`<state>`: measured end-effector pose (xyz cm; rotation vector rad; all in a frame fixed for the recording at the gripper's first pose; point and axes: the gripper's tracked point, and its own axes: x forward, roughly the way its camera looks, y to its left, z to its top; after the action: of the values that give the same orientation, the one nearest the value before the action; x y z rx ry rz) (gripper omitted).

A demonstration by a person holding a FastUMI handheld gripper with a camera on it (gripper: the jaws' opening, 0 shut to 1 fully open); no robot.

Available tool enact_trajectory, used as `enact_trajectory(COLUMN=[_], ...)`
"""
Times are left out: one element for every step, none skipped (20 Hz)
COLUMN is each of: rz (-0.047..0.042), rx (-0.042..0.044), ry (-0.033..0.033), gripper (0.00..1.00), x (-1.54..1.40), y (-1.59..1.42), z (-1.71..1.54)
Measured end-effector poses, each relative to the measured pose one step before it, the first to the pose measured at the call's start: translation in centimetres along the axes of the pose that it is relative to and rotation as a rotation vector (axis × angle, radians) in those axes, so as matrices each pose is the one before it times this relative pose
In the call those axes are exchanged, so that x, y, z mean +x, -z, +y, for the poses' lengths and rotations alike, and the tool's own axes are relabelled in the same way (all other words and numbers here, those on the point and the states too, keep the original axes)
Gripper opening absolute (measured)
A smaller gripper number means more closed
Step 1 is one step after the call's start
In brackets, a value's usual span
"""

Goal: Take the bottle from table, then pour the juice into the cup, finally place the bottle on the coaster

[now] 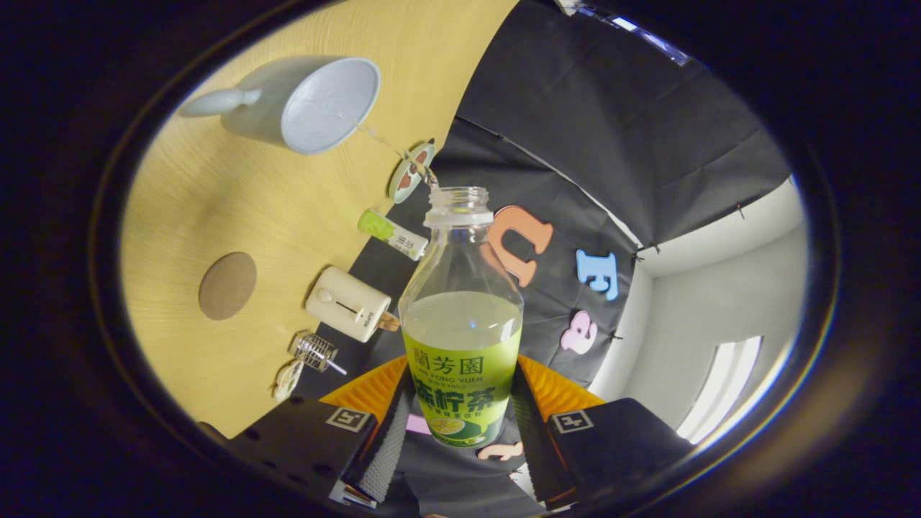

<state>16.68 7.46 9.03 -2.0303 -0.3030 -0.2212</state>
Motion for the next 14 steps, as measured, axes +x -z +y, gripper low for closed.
enact_trajectory(rz=[0.00029,0.00163,-0.00054,-0.0016,0.00142,-0.00309,-0.00238,-0.0027,-0.00281,-0.00181,-0.00141,-0.00044,-0.00066,-0.00077], rx=[-0.00037,-0.00456,-0.00702,-0.00946,-0.00636,-0.00336,-0.00557,-0.00744,-0.00592,-0.0018,0.0011,-0.00115,-0.00291,0.00001], ry=[0.00061,0.00253,0.00424,0.00488,0.00752,0.00355,0.00401,0.00678,0.0059,0.0029,0.00007,0.00147,0.00223,0.00026], gripper=[0.77,0.77,0.77,0.77,0.77,0.77,0.77,0.77,0.77,0.77,0.77,0.77,0.77,0.77], x=[0.011,0.008,-0.058,0.042,0.029,-0.071,-0.029,-0.01,-0.017,-0.066,0.006,0.04,-0.064,-0.007], y=[-0.005,0.101,-0.006,0.007,0.004,-0.018,-0.089,-0.039,-0.064,-0.097,0.008,0.009,-0.003,-0.073], z=[-0.104,-0.117,-0.159,-0.147,-0.197,-0.108,-0.075,-0.22,-0.15,-0.04,0.002,-0.119,-0.027,-0.023])
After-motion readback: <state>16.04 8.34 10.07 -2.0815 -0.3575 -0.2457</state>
